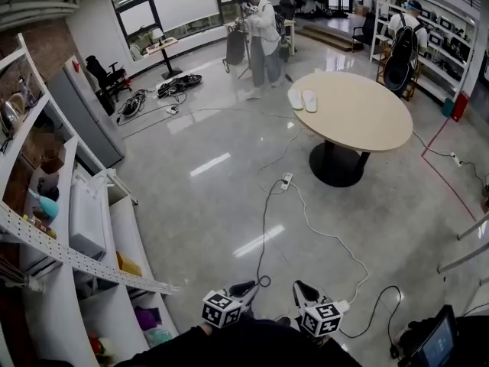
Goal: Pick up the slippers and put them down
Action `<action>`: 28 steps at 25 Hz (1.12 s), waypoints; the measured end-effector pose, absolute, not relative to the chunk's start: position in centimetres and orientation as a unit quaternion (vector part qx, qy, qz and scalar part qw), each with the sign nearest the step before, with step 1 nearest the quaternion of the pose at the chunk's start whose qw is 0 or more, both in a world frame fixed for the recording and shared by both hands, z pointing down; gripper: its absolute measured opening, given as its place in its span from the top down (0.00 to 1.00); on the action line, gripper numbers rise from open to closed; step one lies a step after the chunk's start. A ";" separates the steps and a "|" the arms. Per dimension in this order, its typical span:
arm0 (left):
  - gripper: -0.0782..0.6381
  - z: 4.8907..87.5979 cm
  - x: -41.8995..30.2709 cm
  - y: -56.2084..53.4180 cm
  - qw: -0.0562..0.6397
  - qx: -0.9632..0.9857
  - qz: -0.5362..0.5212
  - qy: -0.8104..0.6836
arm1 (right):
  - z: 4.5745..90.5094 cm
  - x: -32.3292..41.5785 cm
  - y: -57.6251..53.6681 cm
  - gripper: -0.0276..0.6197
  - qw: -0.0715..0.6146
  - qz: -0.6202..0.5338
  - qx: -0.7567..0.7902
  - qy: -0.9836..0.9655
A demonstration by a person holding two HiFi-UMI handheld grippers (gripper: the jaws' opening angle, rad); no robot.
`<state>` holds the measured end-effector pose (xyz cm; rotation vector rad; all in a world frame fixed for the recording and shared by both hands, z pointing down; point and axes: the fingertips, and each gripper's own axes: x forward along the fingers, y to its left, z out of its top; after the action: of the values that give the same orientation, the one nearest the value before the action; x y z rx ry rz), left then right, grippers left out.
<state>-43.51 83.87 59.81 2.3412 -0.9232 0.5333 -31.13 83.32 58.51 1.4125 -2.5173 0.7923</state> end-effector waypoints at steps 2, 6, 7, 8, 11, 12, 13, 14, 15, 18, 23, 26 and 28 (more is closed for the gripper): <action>0.80 60.2 -43.6 84.2 0.291 0.869 0.200 -0.348 | 59.1 -31.2 83.6 0.93 0.079 0.272 0.466 -0.838; 0.80 60.6 -44.0 83.4 0.311 0.859 0.194 -0.359 | 60.2 -31.2 83.1 0.93 0.085 0.292 0.462 -0.833; 0.80 60.8 -44.1 83.0 0.308 0.858 0.196 -0.361 | 60.4 -31.3 82.8 0.93 0.086 0.295 0.463 -0.831; 0.80 60.9 -44.3 82.5 0.304 0.858 0.198 -0.362 | 60.6 -31.3 82.3 0.93 0.088 0.298 0.466 -0.829; 0.80 61.1 -45.0 80.4 0.295 0.863 0.195 -0.361 | 61.1 -31.5 80.5 0.93 0.093 0.305 0.479 -0.818; 0.80 61.2 -45.4 79.7 0.297 0.864 0.192 -0.358 | 61.3 -31.9 79.8 0.93 0.095 0.308 0.482 -0.815; 0.80 61.3 -45.9 78.8 0.301 0.865 0.188 -0.355 | 61.5 -32.4 79.0 0.93 0.097 0.310 0.483 -0.813; 0.80 61.3 -46.5 77.8 0.306 0.865 0.182 -0.352 | 61.5 -33.1 78.1 0.93 0.100 0.311 0.484 -0.812; 0.80 61.2 -47.1 76.5 0.311 0.866 0.176 -0.350 | 61.4 -33.8 77.2 0.93 0.103 0.309 0.485 -0.811; 0.80 60.6 -48.9 72.6 0.313 0.873 0.159 -0.338 | 60.6 -35.6 73.8 0.93 0.113 0.295 0.498 -0.808; 0.80 60.8 -51.9 67.2 0.320 0.884 0.138 -0.311 | 60.4 -39.6 69.0 0.93 0.132 0.287 0.514 -0.798; 0.80 61.7 -54.1 64.7 0.335 0.882 0.135 -0.301 | 60.8 -41.6 66.9 0.93 0.148 0.291 0.520 -0.789; 0.80 62.3 -55.7 63.1 0.358 0.875 0.127 -0.300 | 61.2 -42.8 65.7 0.93 0.156 0.297 0.523 -0.783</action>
<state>-55.74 63.13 62.32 2.2584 -0.7736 0.3275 -42.83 65.73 61.18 1.4981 -2.2436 0.8506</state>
